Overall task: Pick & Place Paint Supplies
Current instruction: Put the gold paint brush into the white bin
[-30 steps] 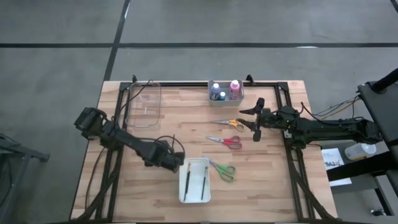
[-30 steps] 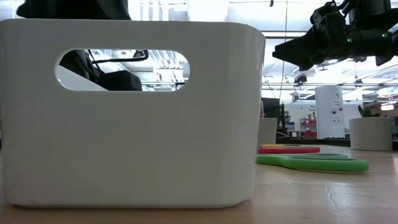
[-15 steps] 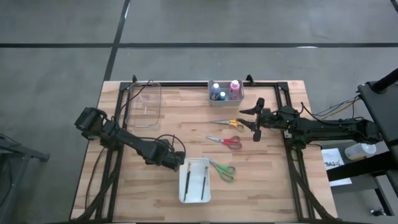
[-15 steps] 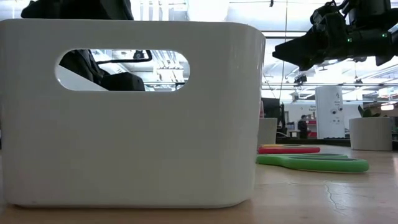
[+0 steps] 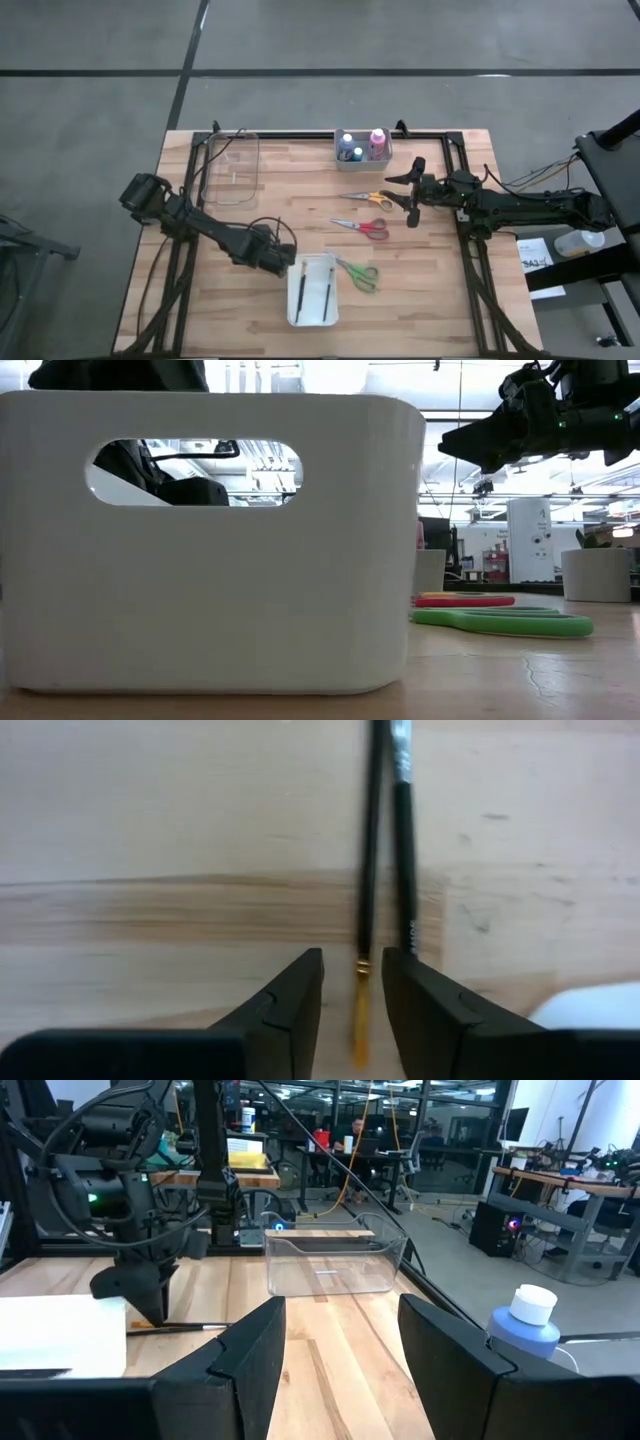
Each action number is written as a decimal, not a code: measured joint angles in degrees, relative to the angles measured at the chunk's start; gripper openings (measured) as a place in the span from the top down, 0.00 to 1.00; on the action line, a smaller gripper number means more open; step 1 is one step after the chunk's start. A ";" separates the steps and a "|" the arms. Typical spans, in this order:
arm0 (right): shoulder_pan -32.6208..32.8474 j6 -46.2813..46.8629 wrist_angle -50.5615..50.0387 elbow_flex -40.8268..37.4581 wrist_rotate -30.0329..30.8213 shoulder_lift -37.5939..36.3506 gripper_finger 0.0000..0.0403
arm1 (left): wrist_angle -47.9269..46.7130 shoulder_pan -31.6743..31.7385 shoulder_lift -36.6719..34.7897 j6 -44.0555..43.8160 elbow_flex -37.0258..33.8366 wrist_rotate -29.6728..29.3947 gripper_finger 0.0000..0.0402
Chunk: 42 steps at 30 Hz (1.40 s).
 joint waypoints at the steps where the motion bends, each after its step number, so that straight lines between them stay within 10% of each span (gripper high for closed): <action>1: 0.00 0.00 0.00 0.00 0.00 0.00 0.52 | -0.53 0.00 -0.15 -0.04 -0.07 -0.36 0.72; 22: 0.04 0.00 0.02 0.00 0.00 0.00 0.52 | -0.12 0.08 -0.28 3.61 1.81 -4.76 0.77; 42: 0.04 0.00 0.00 0.00 0.00 0.00 0.52 | -7.70 3.68 -4.21 -1.12 0.81 -6.75 0.57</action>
